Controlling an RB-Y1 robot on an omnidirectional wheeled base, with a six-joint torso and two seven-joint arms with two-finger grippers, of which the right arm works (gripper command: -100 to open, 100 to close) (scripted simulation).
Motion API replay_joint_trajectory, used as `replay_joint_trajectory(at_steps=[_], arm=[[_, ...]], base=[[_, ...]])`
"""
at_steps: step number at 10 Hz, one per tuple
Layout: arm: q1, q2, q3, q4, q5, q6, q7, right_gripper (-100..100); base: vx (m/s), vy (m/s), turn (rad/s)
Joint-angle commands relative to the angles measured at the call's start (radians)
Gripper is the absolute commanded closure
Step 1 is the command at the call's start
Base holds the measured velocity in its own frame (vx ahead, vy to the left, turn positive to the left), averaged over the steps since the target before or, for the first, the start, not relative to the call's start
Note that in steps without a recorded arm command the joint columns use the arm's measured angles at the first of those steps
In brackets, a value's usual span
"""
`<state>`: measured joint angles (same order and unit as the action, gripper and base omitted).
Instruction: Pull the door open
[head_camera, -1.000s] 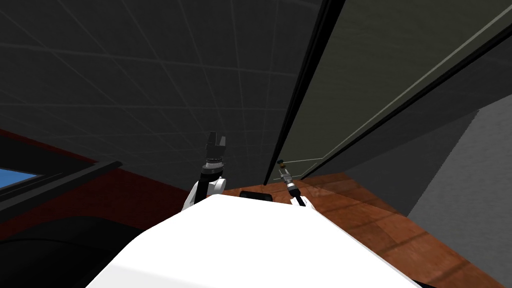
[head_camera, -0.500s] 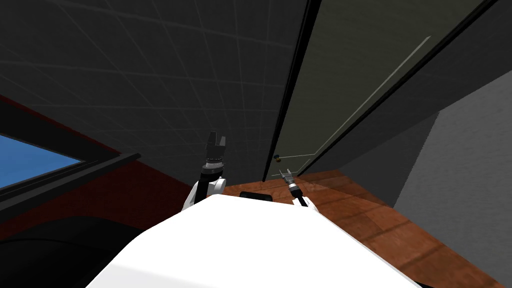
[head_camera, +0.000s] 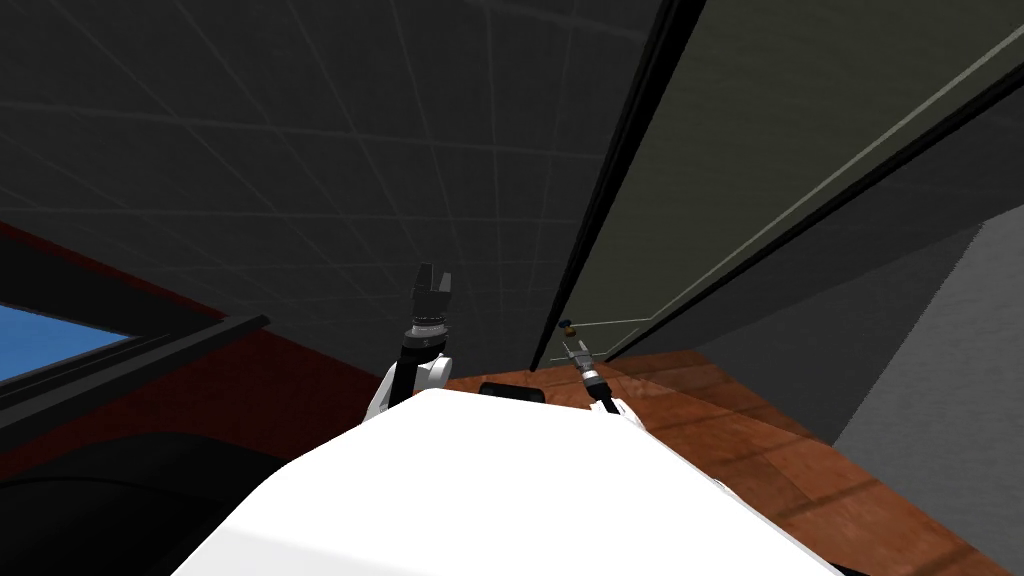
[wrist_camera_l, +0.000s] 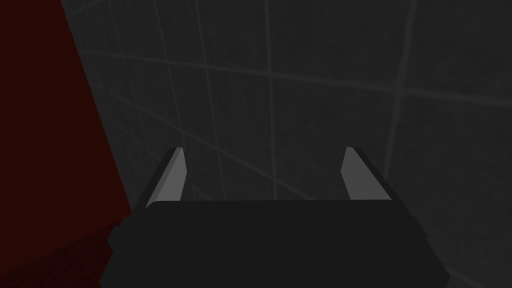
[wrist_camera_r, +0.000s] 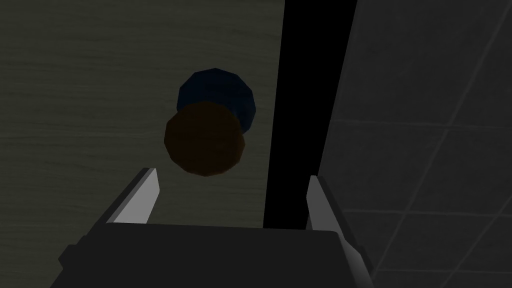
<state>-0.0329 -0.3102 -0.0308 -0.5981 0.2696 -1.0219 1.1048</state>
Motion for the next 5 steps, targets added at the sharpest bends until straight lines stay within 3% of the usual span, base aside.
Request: replay_joint_trajectory(at_steps=[1,4,5], arm=[[0.009,-0.02,0.018,0.006,-0.039,-0.014,0.005,-100],[0.012,-0.049,0.042,0.034,-0.093,-0.043,0.014,-100],[0.012,-0.049,0.042,0.034,-0.093,-0.043,0.014,-100]], base=[[0.207,0.087,0.076],[0.165,0.018,0.022],[0.072,-0.008,0.01]])
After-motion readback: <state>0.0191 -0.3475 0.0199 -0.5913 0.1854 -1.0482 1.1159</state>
